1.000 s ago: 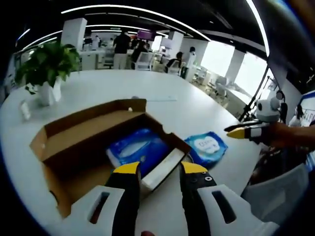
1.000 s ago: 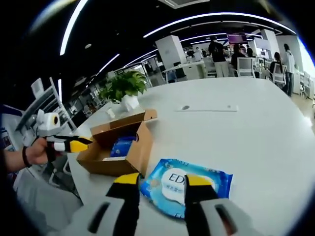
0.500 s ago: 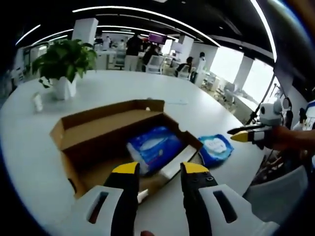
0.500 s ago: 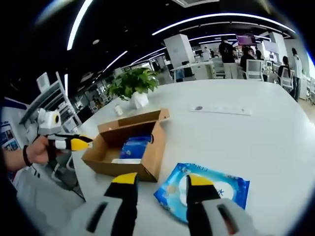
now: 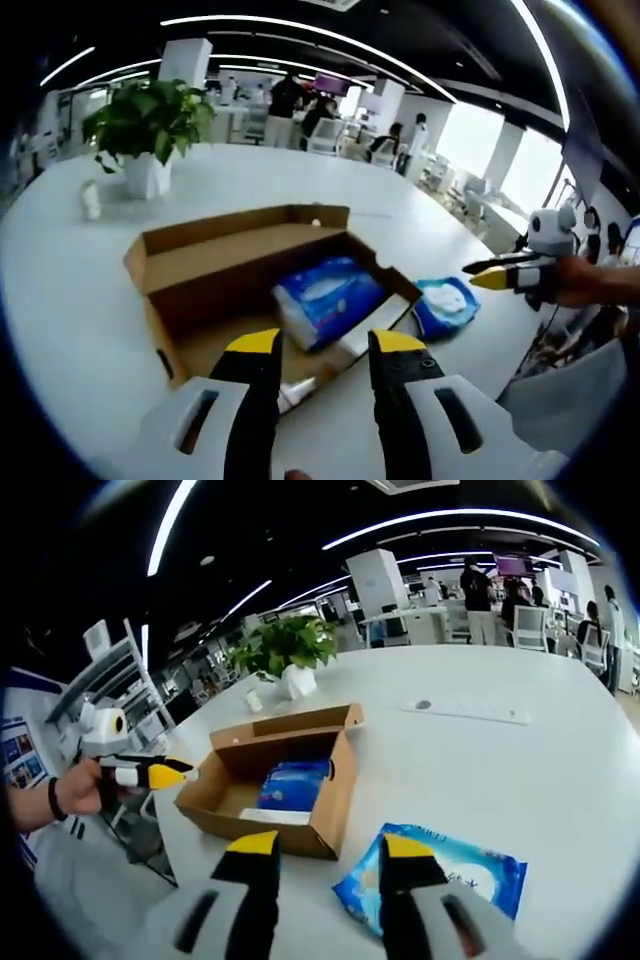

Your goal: Operate the shoe box by opening the lid, removing the specified soft item, and placing it in the target area until the item is outside and the box remains undamaged.

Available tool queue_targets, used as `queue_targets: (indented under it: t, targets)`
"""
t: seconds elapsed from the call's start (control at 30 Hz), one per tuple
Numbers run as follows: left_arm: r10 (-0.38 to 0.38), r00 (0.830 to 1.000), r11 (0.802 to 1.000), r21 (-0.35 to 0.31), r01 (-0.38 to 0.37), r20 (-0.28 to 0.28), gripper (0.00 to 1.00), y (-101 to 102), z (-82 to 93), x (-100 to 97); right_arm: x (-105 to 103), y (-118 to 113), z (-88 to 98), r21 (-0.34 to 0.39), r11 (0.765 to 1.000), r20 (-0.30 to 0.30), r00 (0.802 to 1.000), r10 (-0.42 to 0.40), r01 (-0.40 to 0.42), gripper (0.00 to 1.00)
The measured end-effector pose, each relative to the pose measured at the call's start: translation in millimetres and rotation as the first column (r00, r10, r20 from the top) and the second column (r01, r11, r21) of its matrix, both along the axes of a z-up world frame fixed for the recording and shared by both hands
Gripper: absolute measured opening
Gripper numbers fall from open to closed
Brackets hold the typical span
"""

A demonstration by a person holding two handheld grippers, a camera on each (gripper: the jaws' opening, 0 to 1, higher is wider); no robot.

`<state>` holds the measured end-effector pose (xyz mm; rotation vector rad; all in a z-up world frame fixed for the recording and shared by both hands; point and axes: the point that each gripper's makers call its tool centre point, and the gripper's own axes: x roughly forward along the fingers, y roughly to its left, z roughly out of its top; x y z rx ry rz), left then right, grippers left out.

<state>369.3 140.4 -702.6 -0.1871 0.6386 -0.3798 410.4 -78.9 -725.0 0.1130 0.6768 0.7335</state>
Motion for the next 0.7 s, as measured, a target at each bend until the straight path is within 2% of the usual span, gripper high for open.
queue_targets:
  t: [0.33, 0.7]
  targets:
    - [0.025, 1.0, 1.0, -0.005, -0.025, -0.009, 0.34, 7, -5.3, -2.5, 2, 16, -0.5, 0.001, 1.0, -0.002, 1.0, 0.027, -0.027, 0.36]
    - [0.012, 1.0, 1.0, -0.001, -0.012, -0.028, 0.34, 3, -12.9, -4.2, 9, 30, 1.5, 0.025, 0.999, 0.0, 0.999, 0.042, -0.042, 0.36]
